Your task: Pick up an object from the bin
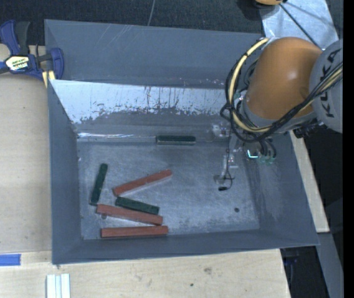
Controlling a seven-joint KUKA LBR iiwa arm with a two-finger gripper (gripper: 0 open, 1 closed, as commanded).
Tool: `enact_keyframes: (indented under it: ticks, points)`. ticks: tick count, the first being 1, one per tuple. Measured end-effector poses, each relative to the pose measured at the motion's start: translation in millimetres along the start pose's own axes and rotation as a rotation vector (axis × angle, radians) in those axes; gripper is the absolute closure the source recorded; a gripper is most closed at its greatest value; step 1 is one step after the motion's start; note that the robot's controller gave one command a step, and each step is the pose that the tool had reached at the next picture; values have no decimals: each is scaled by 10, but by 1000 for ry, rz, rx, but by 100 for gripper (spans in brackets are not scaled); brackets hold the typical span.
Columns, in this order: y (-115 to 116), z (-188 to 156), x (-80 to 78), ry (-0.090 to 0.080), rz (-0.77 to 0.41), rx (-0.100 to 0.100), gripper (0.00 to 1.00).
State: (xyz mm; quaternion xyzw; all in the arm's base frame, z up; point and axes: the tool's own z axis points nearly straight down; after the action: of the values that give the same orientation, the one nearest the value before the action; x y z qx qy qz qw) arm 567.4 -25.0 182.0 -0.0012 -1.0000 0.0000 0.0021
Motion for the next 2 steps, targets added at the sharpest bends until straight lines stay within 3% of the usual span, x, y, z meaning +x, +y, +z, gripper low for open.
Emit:
enact_keyframes:
  ticks: [1,2]
  points:
    - [0,-42,-18,-8,-1,0,0]
    - [323,156,-34,-10,-107,3,0]
